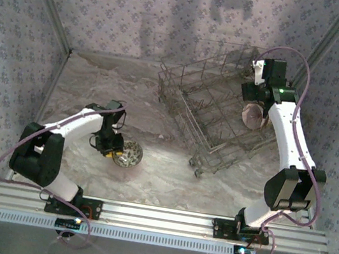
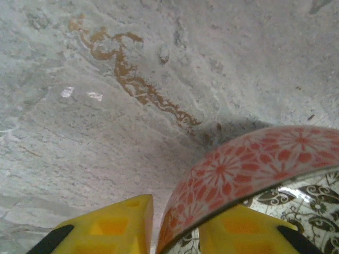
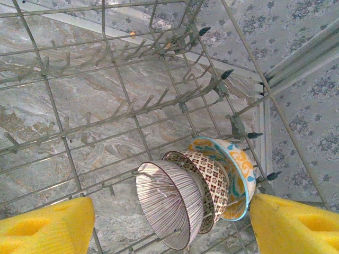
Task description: Load the bowls into the dish rack
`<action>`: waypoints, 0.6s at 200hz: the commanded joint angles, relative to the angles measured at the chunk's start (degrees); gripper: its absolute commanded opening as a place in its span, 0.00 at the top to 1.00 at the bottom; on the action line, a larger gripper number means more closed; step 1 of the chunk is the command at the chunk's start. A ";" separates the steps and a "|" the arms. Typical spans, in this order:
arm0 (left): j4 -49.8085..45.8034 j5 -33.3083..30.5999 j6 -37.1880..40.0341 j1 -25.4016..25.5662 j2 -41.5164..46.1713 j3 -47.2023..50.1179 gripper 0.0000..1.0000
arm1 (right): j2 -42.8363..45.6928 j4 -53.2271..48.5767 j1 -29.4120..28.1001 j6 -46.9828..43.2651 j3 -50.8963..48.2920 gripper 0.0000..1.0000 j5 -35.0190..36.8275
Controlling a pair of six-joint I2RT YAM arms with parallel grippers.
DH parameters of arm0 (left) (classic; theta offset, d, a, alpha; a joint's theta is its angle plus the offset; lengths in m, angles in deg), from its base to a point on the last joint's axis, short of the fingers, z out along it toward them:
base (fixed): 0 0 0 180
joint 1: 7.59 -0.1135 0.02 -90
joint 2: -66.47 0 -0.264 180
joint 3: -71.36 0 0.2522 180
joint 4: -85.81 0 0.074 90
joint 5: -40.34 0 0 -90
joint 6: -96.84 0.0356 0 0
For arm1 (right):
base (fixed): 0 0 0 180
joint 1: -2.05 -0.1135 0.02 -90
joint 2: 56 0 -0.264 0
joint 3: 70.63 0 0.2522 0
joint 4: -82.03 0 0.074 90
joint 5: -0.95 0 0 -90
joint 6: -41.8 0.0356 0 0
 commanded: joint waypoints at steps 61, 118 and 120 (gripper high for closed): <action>-1.49 -0.39 2.89 1.12 0.78 -5.90 0.99 | 0.27 -1.51 -0.14 -0.10 0.15 0.21 -1.36; -8.44 -6.29 7.20 0.92 3.11 -21.73 1.00 | 0.97 -3.07 -0.11 0.33 2.27 0.21 -2.20; -8.79 -6.62 7.42 0.93 3.07 -22.86 1.00 | 1.04 -3.09 -0.11 0.40 2.37 0.21 -2.33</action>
